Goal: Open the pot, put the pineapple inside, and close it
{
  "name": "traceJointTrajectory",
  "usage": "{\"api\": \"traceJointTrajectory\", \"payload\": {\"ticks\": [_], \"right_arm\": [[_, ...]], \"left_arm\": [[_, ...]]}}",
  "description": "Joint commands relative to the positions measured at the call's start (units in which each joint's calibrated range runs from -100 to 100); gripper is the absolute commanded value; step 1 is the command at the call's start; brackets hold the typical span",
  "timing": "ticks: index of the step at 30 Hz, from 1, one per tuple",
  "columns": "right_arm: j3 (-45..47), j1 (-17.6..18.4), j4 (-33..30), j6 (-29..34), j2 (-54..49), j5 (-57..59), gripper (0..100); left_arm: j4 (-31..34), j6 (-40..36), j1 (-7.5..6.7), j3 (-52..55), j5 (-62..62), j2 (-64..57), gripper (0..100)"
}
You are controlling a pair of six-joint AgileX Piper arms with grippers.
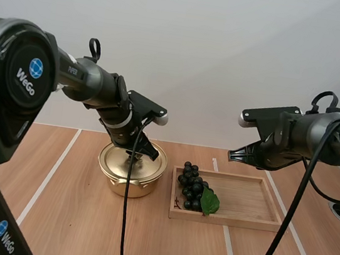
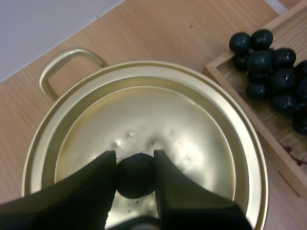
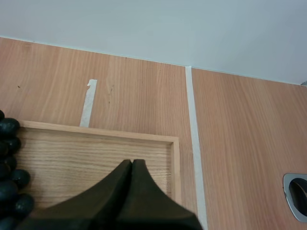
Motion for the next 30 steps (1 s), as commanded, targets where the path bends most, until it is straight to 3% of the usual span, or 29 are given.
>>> {"api": "traceJointTrajectory", "payload": {"ticks": [1, 4, 13, 23, 27, 28, 30], "right_arm": [[0.3, -0.2, -0.4, -0.3, -0.2, -0.3, 0], [0.3, -0.2, -0.4, -0.3, -0.2, -0.3, 0], [0.3, -0.2, -0.4, -0.3, -0.2, 0.0, 0], [0.3, -0.2, -0.4, -0.3, -0.2, 0.3, 0], [0.3, -0.2, -0.4, -0.3, -0.2, 0.3, 0], [0.3, -0.2, -0.4, -0.3, -0.2, 0.3, 0], [0.3, -0.2, -0.4, -0.3, -0.4, -0.3, 0]], "left_arm": [[0.9, 0.6, -0.06, -0.3, 0.2, 0.5, 73], [1.0, 0.9, -0.06, -1.1, 1.2, 0.5, 91], [1.0, 0.9, -0.06, -3.9, 2.7, -3.9, 93], [1.3, 0.9, -0.06, -8.2, 6.3, -16.6, 99], [1.3, 0.2, -0.06, -9.2, 7.5, -24.6, 91], [1.3, 0.1, -0.06, -9.2, 7.4, -26.4, 85], [1.3, 0.1, -0.06, -9.2, 7.5, -30.8, 63]]}}
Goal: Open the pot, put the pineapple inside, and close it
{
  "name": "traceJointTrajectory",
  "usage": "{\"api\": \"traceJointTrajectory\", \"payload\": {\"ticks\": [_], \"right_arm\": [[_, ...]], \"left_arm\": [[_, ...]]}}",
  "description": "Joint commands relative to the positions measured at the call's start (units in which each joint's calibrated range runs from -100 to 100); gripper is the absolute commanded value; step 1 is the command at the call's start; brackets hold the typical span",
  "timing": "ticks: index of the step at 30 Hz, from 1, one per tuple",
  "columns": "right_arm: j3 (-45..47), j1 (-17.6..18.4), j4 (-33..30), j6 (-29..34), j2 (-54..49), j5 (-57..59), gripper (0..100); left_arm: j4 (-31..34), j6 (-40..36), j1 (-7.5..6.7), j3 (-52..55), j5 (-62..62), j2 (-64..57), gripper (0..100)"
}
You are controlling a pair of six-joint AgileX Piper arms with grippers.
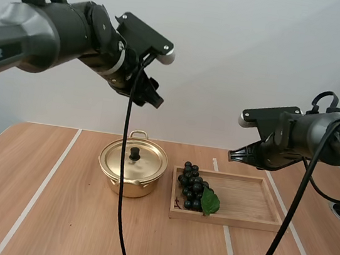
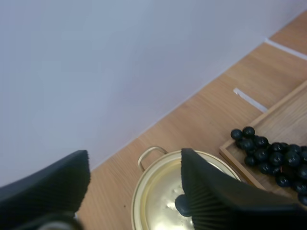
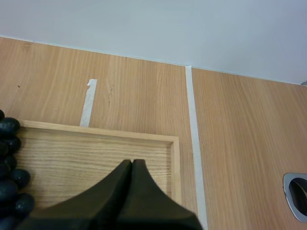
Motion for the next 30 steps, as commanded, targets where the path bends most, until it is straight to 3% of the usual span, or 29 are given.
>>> {"api": "traceJointTrajectory", "payload": {"ticks": [1, 4, 9, 17, 26, 30], "right_arm": [[0.3, -0.2, -0.4, -0.3, -0.8, -0.5, 0], [0.4, -0.2, -0.4, -0.3, -2.0, -0.9, 0], [2.2, -0.2, -0.4, -0.3, -8.2, -2.6, 0], [8.7, -0.2, -0.4, -2.5, -27.2, -8.2, 0], [11.9, -0.2, -0.4, -4.3, -48.9, -8.3, 0], [11.9, -0.2, -0.4, -6.9, -55.1, -4.9, 0]], "left_arm": [[0.2, -0.6, -0.06, -0.6, 0.8, -6.7, 48], [0.2, -1.2, -0.06, -0.6, 2.4, -12.6, 1], [0.5, -5.9, 0.98, -0.6, 2.4, -22.0, 0], [0.3, -10.3, 4.31, 2.1, 1.2, -34.0, 0], [0.1, -13.1, 4.51, 11.7, -2.9, -48.4, 0], [0.3, -14.9, 5.37, 15.8, -3.8, -55.1, 0]]}}
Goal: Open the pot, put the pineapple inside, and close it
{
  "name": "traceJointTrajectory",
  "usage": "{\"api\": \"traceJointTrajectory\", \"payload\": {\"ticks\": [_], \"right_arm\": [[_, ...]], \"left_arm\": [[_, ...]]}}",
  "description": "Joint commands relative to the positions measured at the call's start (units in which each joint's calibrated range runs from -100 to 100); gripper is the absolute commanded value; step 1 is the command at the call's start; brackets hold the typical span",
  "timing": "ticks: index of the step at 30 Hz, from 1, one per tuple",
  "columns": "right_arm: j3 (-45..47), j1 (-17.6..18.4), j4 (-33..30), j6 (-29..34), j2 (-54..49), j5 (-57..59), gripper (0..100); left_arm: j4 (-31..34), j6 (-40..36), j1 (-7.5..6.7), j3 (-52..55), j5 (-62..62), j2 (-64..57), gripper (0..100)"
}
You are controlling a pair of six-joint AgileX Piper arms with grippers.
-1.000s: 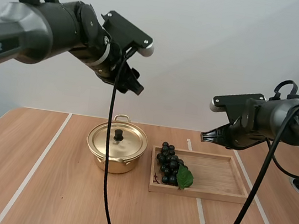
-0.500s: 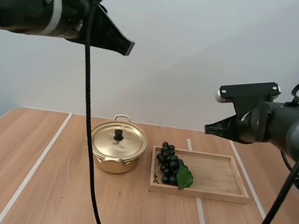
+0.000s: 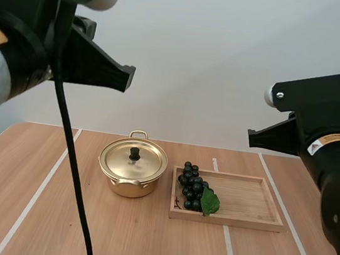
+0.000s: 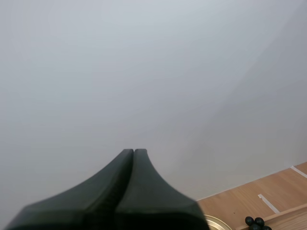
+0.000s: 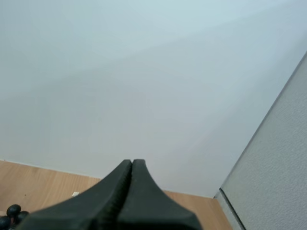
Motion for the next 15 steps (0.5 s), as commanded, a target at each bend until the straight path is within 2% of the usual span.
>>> {"api": "traceJointTrajectory", "payload": {"ticks": [1, 7, 12, 15], "right_arm": [[0.2, -0.2, -0.2, -2.0, -3.7, 2.7, 0], [0.2, -0.2, 2.2, -2.0, -7.2, 4.1, 0], [0.2, -0.2, 18.7, -1.9, -7.2, 3.0, 0], [0.2, -0.2, 20.1, -2.1, -7.2, 1.3, 0]], "left_arm": [[0.1, -2.3, 0.82, 2.8, -2.6, -4.9, 0], [0.1, -4.9, 1.65, 8.3, -4.3, -14.4, 0], [0.3, -6.8, 2.82, 12.1, -4.3, -18.6, 0], [2.6, -8.6, 3.46, 13.4, -1.8, -18.6, 0]]}}
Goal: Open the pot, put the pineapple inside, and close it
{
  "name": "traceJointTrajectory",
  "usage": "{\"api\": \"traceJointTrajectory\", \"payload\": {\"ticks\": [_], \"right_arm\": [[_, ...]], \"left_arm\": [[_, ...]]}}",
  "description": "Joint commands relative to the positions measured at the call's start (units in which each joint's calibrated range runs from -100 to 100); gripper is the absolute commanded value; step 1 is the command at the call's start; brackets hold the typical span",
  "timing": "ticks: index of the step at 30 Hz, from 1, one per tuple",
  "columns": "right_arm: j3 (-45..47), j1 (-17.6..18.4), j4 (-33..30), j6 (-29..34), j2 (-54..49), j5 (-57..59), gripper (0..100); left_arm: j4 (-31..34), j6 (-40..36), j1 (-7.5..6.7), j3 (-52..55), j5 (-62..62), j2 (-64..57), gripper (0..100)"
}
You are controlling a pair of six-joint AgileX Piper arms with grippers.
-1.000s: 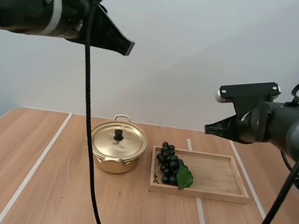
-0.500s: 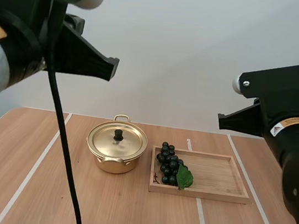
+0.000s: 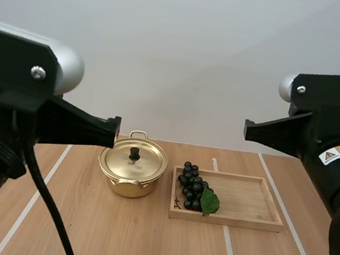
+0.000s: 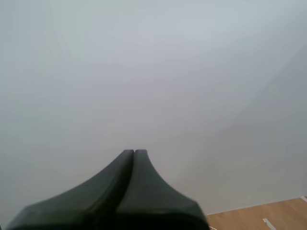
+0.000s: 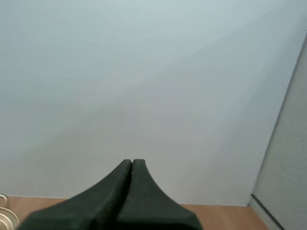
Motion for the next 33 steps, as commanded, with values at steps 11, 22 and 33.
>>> {"api": "traceJointTrajectory", "payload": {"ticks": [11, 22, 33], "right_arm": [[0.2, -0.2, 2.4, -3.1, -0.5, -3.0, 0], [6.6, 2.4, 0.9, -3.2, -3.6, -3.0, 0], [16.9, 3.4, -4.4, -3.2, -12.9, -0.5, 0]], "left_arm": [[8.7, -7.6, 0.42, 6.6, -5.7, -0.3, 0], [9.7, -7.1, 0.42, 15.9, -8.0, -0.3, 0], [9.7, -7.1, 0.42, 27.0, -15.3, -0.3, 0]]}}
